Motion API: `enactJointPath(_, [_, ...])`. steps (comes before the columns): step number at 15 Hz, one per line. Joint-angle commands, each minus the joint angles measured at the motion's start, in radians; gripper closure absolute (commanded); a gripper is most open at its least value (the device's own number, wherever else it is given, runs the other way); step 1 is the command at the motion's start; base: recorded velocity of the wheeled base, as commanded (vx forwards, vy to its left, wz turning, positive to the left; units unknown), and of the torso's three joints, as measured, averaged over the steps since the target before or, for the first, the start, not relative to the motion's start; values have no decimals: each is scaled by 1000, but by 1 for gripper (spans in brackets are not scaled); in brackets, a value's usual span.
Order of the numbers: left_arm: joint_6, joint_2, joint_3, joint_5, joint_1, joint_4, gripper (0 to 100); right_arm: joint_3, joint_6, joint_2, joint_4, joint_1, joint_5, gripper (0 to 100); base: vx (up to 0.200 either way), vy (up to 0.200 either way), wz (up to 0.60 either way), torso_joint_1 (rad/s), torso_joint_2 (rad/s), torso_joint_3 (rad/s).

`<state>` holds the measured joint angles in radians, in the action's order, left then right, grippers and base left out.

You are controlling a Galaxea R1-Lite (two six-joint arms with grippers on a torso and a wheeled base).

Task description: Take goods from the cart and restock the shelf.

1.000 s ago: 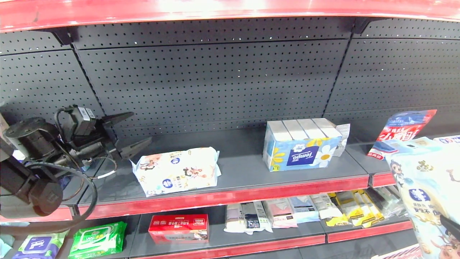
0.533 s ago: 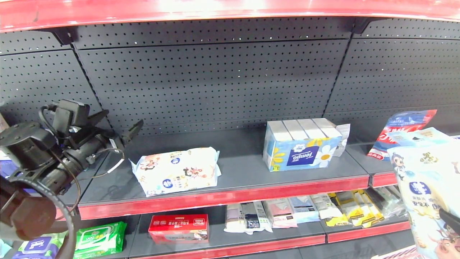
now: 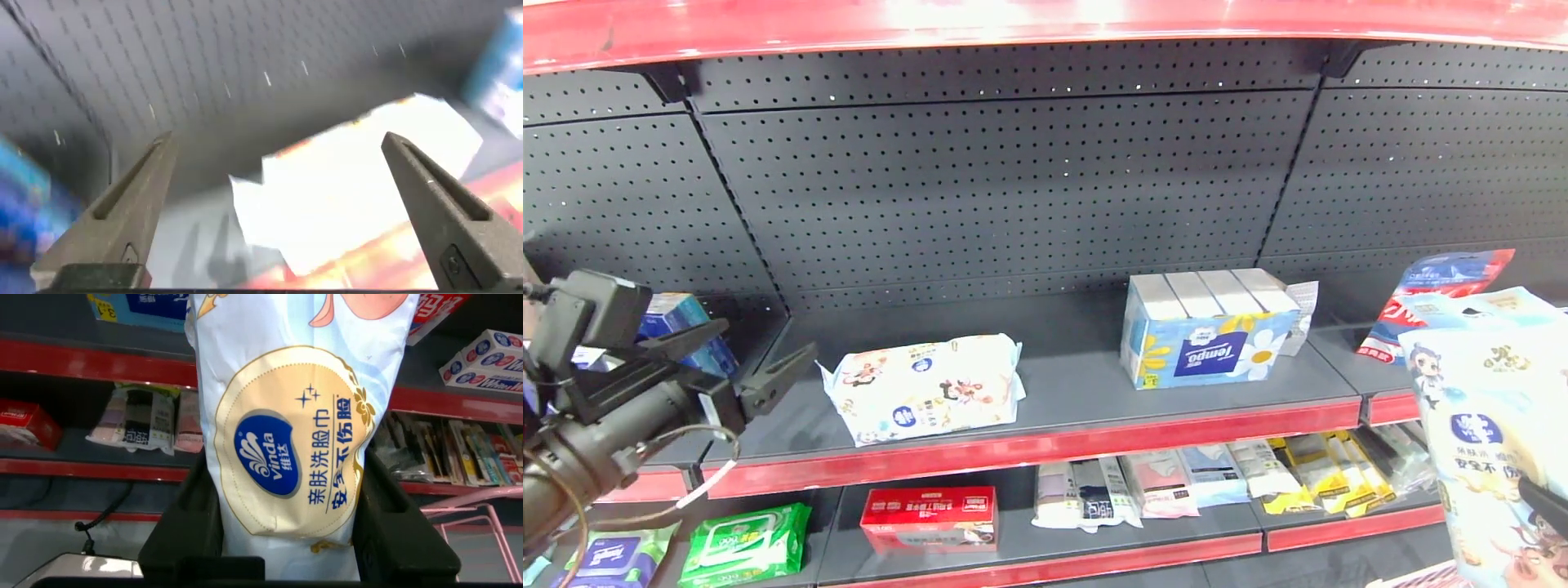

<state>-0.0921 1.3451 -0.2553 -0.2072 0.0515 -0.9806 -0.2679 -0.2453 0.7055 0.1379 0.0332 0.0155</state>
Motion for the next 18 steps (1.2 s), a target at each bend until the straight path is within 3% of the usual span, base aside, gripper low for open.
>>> enactJointPath(1, [-20,-485,-58,-20,19,520,0,2,-5,-15,-6,1,7,100,0,0,0,0,0,0])
enactJointPath(4, [-40,-699,-84,-14,18,731,0,12,-12,-21,-9,1,4,100,0,0,0,0,0,0])
enactJointPath(6, [-84,-908,-93,-15,18,887,0,2,-43,-35,-1,5,3,100,0,0,0,0,0,0])
enactJointPath(7, [-87,-962,-99,-17,18,936,0,-5,-45,-35,-1,4,4,100,0,0,0,0,0,0])
enactJointPath(8, [-89,-1087,-159,-17,18,1131,0,-33,-61,-41,-1,-1,4,100,0,0,0,0,0,0])
enactJointPath(9, [-87,-1133,-214,-14,18,1255,0,-31,-89,-60,-1,-3,4,100,0,0,0,0,0,0])
enactJointPath(10, [-86,-1150,-245,-8,18,1315,0,-31,-107,-67,-6,-3,4,100,0,0,0,0,0,0])
enactJointPath(16, [-83,-1232,-269,117,16,1384,0,-34,-132,-87,-6,-3,7,100,0,0,0,0,0,0])
enactJointPath(18, [-83,-1252,-272,131,14,1421,0,-34,-132,-86,-6,-3,7,100,0,0,0,0,0,0])
